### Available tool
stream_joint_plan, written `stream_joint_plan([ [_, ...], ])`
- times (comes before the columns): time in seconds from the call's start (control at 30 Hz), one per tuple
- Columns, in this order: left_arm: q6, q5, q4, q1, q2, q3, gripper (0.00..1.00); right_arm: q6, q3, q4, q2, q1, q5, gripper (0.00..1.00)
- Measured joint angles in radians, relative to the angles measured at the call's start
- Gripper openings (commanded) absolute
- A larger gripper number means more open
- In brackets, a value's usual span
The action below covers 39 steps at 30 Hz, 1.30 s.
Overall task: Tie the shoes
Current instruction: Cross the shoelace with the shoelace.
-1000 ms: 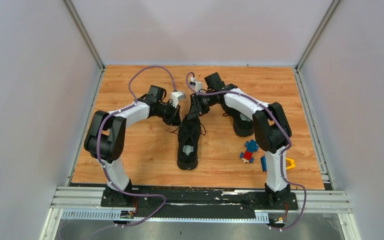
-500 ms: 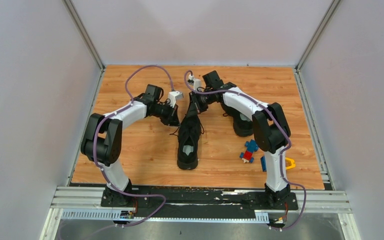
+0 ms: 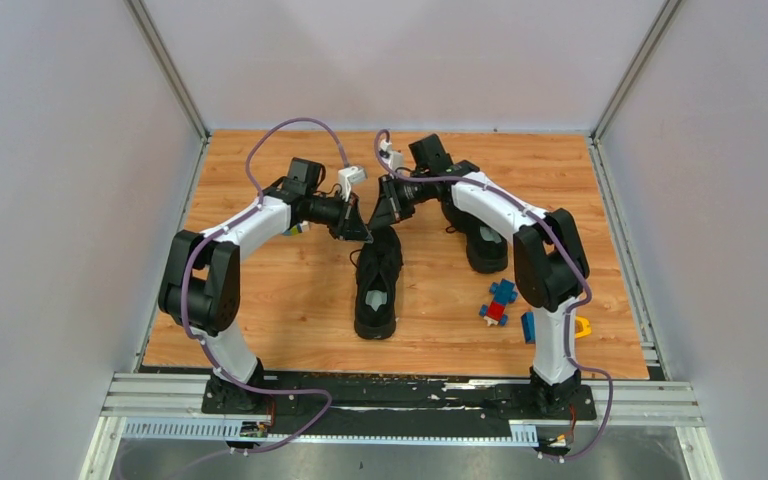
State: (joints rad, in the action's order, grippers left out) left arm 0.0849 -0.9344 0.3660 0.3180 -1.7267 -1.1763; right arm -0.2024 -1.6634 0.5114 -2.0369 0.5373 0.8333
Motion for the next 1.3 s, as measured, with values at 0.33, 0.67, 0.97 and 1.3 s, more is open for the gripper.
stream_joint_plan([
  [0.33,-0.036,-0.002,-0.026,0.005,-0.017,0.000,0.02,-0.051,0.056,-0.040,0.013,-0.013,0.010,0.00],
  [0.67,-0.023,0.027,-0.034,0.010,-0.091,0.000,0.02,-0.056,0.093,-0.028,-0.008,-0.032,0.062,0.30],
  [0.97,0.003,0.026,-0.035,0.010,-0.103,-0.001,0.03,0.293,-0.021,0.076,-0.010,-0.131,0.122,0.33],
  [1.3,0.012,0.023,-0.038,0.010,-0.103,-0.001,0.03,0.917,0.014,0.169,-0.010,-0.081,0.042,0.35],
])
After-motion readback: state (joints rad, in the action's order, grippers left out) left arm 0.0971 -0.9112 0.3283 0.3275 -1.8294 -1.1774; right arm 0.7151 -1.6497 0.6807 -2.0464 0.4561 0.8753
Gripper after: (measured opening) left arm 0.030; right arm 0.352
